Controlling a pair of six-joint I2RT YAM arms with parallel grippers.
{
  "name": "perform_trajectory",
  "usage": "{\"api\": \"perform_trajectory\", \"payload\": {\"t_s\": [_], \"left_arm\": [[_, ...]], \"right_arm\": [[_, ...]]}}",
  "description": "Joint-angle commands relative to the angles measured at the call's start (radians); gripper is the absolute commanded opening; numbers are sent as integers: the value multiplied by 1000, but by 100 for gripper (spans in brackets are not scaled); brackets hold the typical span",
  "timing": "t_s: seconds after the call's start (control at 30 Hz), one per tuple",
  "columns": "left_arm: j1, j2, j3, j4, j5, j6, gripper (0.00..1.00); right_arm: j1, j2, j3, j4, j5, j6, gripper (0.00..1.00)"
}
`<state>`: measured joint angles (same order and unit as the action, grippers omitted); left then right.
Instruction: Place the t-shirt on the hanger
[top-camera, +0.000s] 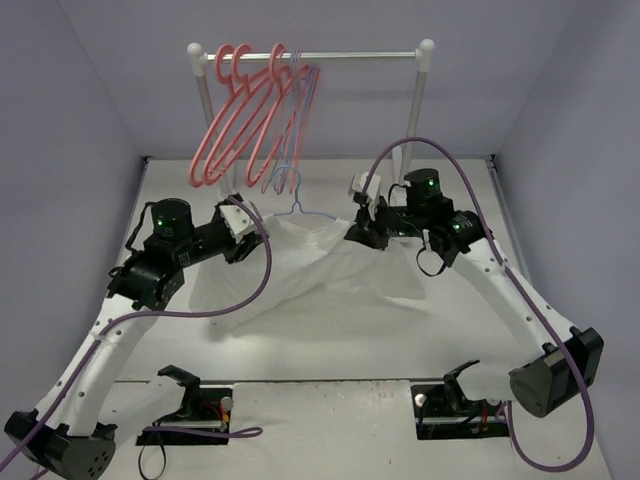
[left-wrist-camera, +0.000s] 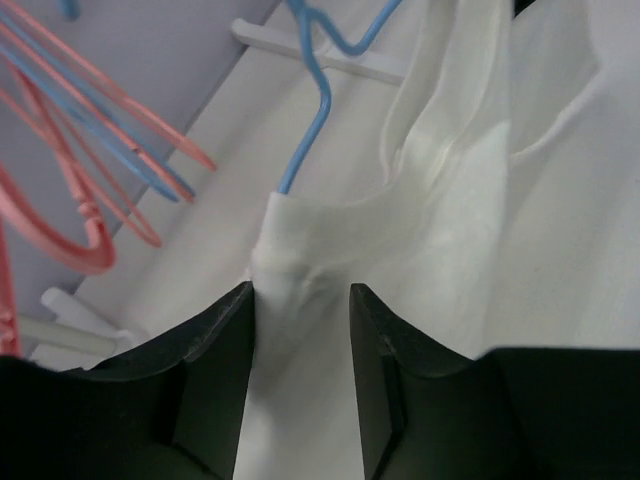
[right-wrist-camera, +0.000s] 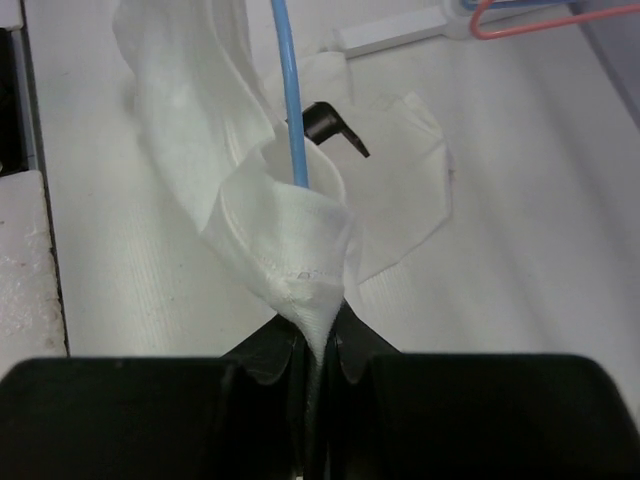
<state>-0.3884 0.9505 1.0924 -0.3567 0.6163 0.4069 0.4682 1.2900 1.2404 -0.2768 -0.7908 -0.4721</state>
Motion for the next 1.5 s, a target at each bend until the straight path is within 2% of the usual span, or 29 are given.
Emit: {"api": "perform_trajectory", "payload": {"t_s": [0.0, 0.13, 0.4, 0.5, 0.6, 0.77, 0.87, 0.97, 1.13, 1.33, 1.47], "left_arm": [[55, -27, 87, -10, -54, 42, 41], [74, -60, 114, 21, -196, -10, 50], [74, -44, 396, -29, -491, -140, 54], [72, -32, 512, -56, -529, -154, 54], [72, -27, 555, -62, -531, -161, 54], [72, -21, 614, -66, -504, -177, 54], [71, -18, 634, -67, -501, -178, 54], [71, -21, 624, -64, -484, -187, 54], [71, -36, 562, -50, -433, -206, 54], [71, -41, 491, -21, -358, -182, 54], [71, -47, 435, 12, -321, -183, 54]], "right_arm": [[-23, -96, 39, 68, 38, 13, 0], [-45, -145, 47, 68, 58, 18, 0], [-146, -235, 197, 62, 52, 33, 0], [-244, -244, 318, 53, 6, 39, 0], [-301, -247, 375, 54, -53, 46, 0], [-338, -241, 471, 55, -97, 62, 0], [-341, -217, 483, 59, -181, 88, 0], [-341, -205, 380, 60, -226, 139, 0], [-346, -309, 136, 57, -145, 140, 0], [-355, -379, -106, 57, -180, 201, 0], [-355, -409, -196, 57, -45, 231, 0]]}}
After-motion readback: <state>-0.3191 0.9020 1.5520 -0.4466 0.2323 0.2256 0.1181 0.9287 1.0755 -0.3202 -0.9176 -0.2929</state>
